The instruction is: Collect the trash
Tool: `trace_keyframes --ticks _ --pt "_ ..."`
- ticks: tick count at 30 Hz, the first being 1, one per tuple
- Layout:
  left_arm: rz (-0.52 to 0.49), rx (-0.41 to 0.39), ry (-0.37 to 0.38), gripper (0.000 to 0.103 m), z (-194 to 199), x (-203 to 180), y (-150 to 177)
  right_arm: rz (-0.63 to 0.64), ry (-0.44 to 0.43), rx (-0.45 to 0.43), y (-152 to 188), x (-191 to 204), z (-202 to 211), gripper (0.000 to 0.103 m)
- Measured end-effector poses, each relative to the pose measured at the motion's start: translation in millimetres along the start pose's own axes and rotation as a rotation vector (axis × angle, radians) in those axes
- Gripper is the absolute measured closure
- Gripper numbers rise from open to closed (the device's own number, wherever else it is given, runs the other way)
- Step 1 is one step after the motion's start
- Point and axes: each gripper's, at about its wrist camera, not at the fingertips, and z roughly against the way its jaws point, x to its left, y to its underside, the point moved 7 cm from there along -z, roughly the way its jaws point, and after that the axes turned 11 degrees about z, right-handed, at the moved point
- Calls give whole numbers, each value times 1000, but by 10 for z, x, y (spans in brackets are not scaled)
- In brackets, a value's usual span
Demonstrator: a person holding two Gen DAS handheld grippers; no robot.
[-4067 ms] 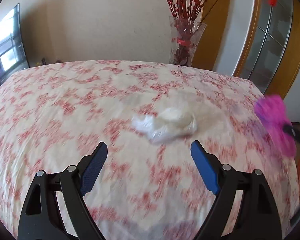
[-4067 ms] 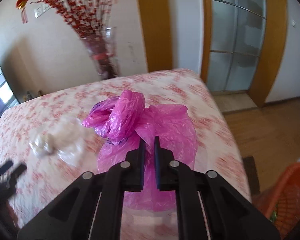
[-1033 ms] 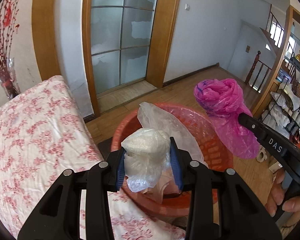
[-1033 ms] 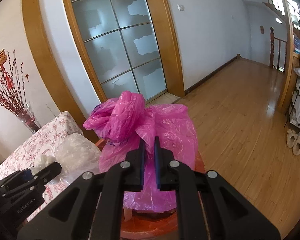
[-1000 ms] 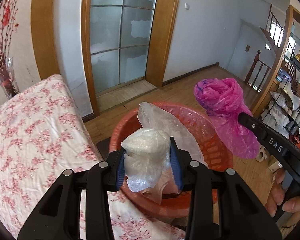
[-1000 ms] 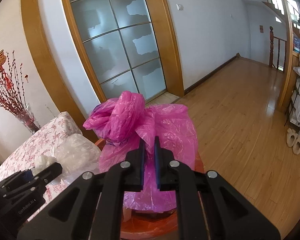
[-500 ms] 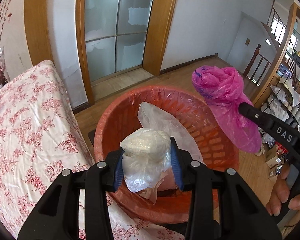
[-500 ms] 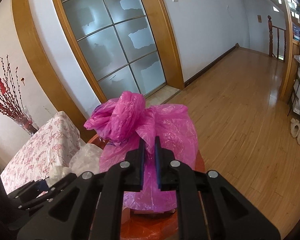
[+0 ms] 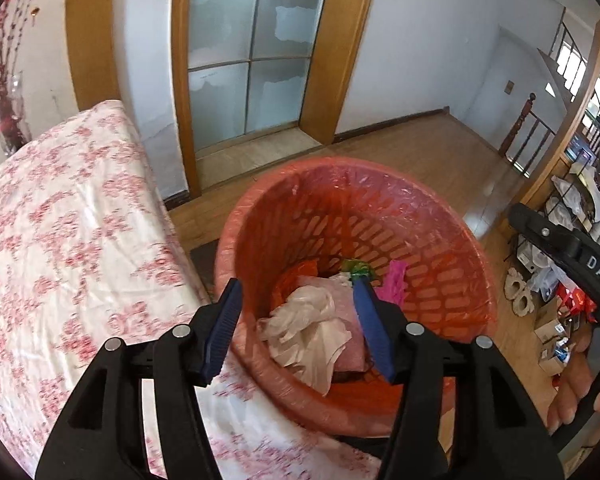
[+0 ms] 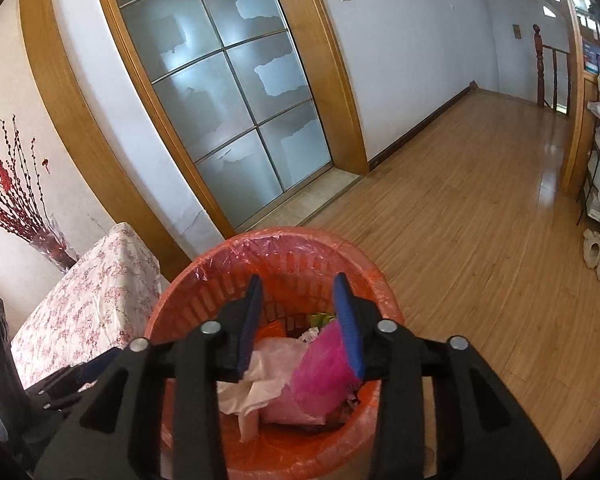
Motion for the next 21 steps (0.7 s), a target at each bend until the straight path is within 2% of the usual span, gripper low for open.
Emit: trace_keyframes --ticks 7,10,12,14,17,19,21 --pt "26 -118 -71 32 551 339 47 53 -11 -50 74 161 391 38" --pt "55 -184 -126 25 886 524 120 71 -29 -76 138 282 624 21" --pt "80 -229 -162 19 1130 640 207 80 -40 -106 189 381 812 7" --pt "110 -275 -200 11 1361 765 303 103 -37 -146 234 495 995 4" --pt "143 -349 -276 11 1687 935 466 174 -5 -208 364 694 1308 4" --pt "151 -399 -324 2 1887 1023 545 214 29 -231 450 775 1463 4" --pt "170 -440 -360 2 2071 1098 652 239 64 -250 525 835 1609 4"
